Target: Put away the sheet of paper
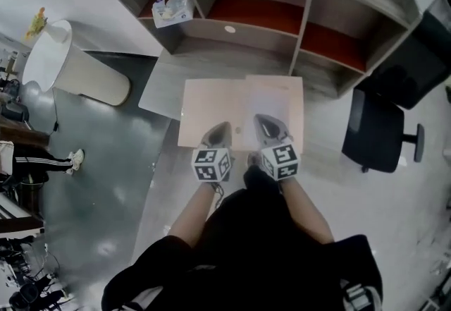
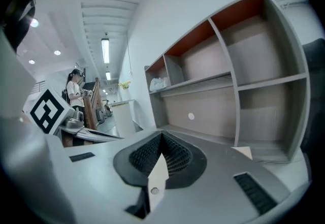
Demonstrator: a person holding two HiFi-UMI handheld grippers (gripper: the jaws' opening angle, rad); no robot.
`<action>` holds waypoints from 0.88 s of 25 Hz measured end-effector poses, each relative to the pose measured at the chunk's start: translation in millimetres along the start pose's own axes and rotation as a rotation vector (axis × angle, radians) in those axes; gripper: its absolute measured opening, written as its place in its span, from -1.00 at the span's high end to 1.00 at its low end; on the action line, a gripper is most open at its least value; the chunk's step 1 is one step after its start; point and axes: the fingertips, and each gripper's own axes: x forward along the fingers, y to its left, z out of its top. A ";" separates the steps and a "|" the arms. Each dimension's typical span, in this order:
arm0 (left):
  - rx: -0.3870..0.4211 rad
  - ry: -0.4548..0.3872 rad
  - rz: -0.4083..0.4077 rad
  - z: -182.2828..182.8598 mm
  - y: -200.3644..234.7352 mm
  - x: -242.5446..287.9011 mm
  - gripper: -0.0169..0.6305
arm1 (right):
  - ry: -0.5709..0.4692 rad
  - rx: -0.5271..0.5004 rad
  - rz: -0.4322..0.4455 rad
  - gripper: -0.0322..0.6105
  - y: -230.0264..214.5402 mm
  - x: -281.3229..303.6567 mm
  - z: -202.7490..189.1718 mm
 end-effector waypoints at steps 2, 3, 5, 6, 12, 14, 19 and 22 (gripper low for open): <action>0.005 -0.066 0.024 12.2 -5.5 -19.2 0.81 | -0.015 -0.023 -0.017 0.85 4.8 -16.4 14.4; 0.009 -0.092 0.037 16.9 -8.6 -29.6 0.81 | -0.022 -0.035 -0.019 0.85 8.2 -25.4 21.7; 0.016 -0.127 0.060 21.2 -19.1 -49.9 0.81 | -0.035 -0.059 -0.020 0.85 12.6 -45.6 32.3; 0.019 -0.141 0.064 22.5 -26.8 -59.5 0.81 | -0.039 -0.067 -0.021 0.85 13.9 -55.5 35.9; 0.030 -0.203 0.077 34.7 -60.3 -90.1 0.81 | -0.059 -0.144 0.017 0.85 30.3 -90.0 53.7; 0.024 -0.231 0.090 39.6 -70.1 -100.1 0.81 | -0.057 -0.173 0.039 0.85 37.4 -103.0 56.9; 0.065 -0.279 0.091 51.2 -104.4 -116.5 0.81 | -0.046 -0.232 0.054 0.85 32.8 -130.4 65.0; 0.056 -0.262 0.106 43.2 -114.0 -109.3 0.81 | -0.031 -0.219 0.067 0.85 22.1 -135.7 60.0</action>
